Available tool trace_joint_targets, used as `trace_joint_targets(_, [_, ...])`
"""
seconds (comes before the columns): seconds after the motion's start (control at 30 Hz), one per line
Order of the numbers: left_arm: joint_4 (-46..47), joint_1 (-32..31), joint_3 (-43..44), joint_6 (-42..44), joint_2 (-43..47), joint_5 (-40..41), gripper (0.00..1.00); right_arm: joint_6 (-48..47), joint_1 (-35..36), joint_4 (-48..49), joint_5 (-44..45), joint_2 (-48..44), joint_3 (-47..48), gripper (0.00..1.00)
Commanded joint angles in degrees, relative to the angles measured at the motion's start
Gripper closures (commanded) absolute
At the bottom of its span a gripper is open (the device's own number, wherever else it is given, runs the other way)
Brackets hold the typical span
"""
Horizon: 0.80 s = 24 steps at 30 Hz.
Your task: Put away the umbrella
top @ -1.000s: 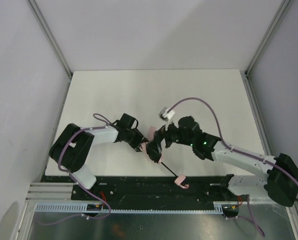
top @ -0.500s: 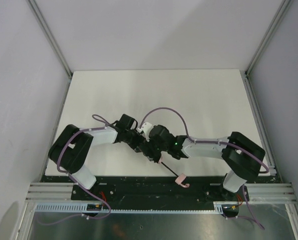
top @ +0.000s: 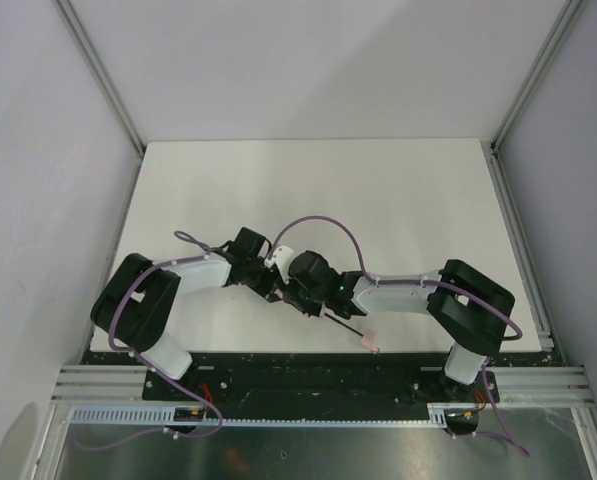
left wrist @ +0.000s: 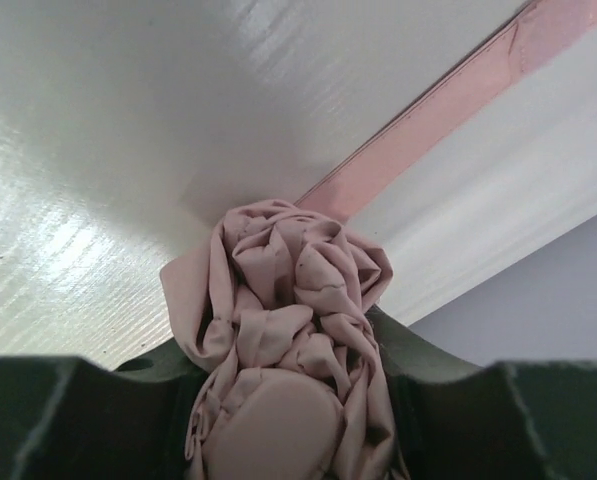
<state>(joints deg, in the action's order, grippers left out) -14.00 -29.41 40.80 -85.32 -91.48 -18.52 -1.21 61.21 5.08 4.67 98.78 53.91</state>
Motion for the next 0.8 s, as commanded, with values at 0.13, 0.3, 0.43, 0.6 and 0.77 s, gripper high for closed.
trace_joint_targets(0.13, [3.65,0.35,-3.59,7.77,3.88,-0.14,0.44,2.66,-2.69,1.33,-6.88,3.03,-0.13,1.0])
trace_joint_targets(0.3, [9.12,3.57,-7.16,10.96,8.03,-2.81,0.22,3.25,-4.01,3.03,-8.39,2.66,-1.35,1.0])
trace_joint_targets(0.43, [18.34,7.45,-12.92,13.55,13.55,-5.96,0.03,4.52,-5.26,5.02,-10.0,1.99,-3.05,1.0])
trace_joint_targets(0.6, [27.75,12.07,-19.88,16.58,21.41,-8.67,0.01,7.58,-6.92,7.71,-13.21,0.97,-4.8,1.0])
trace_joint_targets(0.77, [29.53,13.44,-23.15,21.81,30.6,-8.08,0.01,12.1,-9.07,11.04,-17.32,-0.21,-6.09,1.0])
